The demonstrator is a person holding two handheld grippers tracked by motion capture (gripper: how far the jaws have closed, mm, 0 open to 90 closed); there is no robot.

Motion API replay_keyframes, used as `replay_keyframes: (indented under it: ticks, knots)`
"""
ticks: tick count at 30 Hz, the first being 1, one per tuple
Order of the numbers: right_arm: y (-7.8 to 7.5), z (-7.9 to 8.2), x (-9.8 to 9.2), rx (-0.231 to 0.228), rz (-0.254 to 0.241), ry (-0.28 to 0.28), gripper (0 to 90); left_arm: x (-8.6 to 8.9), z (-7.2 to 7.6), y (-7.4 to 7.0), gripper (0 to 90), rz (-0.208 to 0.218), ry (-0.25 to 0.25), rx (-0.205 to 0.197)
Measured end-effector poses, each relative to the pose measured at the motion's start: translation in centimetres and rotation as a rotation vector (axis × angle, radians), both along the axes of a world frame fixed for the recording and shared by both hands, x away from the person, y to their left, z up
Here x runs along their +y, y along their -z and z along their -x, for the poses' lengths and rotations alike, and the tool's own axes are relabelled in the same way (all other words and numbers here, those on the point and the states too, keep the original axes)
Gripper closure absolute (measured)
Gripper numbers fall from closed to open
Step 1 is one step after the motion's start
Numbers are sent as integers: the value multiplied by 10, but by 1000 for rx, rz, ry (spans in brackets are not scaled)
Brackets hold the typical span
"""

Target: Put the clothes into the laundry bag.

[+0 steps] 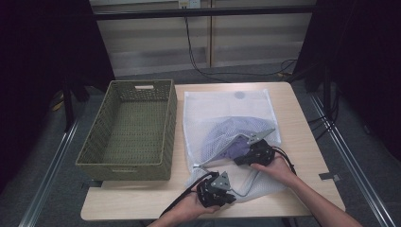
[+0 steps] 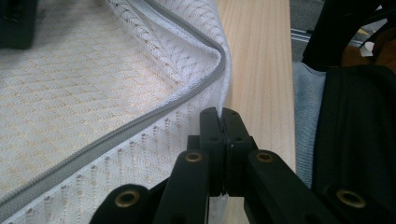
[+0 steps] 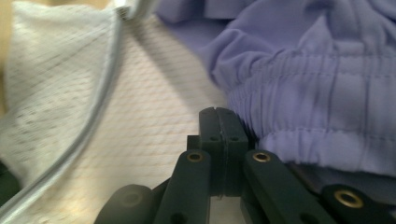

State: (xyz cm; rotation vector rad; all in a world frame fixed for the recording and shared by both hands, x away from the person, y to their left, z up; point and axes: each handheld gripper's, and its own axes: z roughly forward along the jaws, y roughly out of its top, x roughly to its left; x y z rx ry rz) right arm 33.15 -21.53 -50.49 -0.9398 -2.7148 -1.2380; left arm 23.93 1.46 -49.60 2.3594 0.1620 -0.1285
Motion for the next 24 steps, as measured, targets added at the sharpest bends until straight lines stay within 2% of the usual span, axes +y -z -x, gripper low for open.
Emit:
replay_keyframes:
  ticks: [4,13,18,24]
  knots:
    - [1,-6,-1,-13,-9,31,900,0,0,0,893,1,-1,2]
    - [-1,-19,-3,-53,21,93,900,0,0,1,893,7,-1,2]
    - [-1,-27,-8,-56,25,141,900,0,0,1,893,7,1,2]
    - [-2,-36,-12,-62,17,167,900,0,-1,1,893,6,3,1]
